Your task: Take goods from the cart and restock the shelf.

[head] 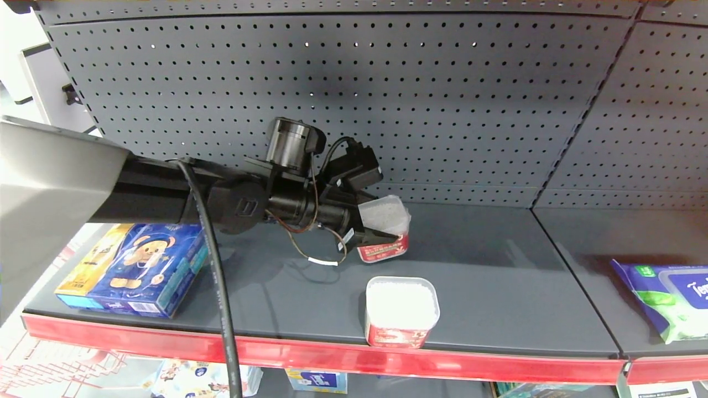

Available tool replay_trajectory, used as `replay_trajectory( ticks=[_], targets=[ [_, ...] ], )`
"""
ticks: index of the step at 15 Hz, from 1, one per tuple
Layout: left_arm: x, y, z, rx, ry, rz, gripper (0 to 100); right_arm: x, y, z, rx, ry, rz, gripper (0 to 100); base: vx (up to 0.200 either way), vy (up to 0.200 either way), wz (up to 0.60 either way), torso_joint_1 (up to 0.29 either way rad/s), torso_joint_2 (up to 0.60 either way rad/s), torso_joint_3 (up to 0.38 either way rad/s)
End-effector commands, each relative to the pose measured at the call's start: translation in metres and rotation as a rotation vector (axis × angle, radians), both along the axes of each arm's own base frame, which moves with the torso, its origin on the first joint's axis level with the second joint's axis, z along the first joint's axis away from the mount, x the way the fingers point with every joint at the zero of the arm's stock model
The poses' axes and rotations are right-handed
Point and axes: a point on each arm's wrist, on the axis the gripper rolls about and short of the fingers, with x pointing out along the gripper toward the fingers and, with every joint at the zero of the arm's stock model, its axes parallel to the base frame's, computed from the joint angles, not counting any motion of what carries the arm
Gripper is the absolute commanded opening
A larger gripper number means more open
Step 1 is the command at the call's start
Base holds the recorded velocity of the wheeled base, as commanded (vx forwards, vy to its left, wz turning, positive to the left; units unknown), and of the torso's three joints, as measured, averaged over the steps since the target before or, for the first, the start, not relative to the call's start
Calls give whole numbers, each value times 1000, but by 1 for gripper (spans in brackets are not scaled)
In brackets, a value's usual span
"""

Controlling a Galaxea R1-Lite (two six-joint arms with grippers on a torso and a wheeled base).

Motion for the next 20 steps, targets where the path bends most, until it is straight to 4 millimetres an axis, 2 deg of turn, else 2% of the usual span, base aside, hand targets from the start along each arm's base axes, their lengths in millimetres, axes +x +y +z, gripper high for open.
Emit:
replay_trajectory(
  ticks=[1, 8, 9, 12, 16, 20],
  targets=[
    [5, -6, -5, 2, 5, 0, 0, 1, 0, 0, -1, 6, -7, 100, 0, 0, 0, 0, 0, 0],
    [4, -16, -13, 14, 19, -10, 0, 2, 0, -2, -2, 14, -10, 100, 0, 0, 0, 0, 0, 0],
    [5, -15, -13, 16, 17, -5, 100, 2, 0, -3, -2, 15, -10, 100, 0, 0, 0, 0, 0, 0],
    [6, -14, -15, 20, 22, 0, 100, 2, 0, -4, -3, 20, -10, 100, 0, 0, 0, 0, 0, 0],
    [4, 10, -18, 40, 53, 45, 100, 2, 0, -4, -3, 21, -10, 100, 0, 0, 0, 0, 0, 0],
    [6, 13, -17, 34, 63, 65, 100, 2, 0, -4, -3, 21, -10, 100, 0, 0, 0, 0, 0, 0]
  ],
)
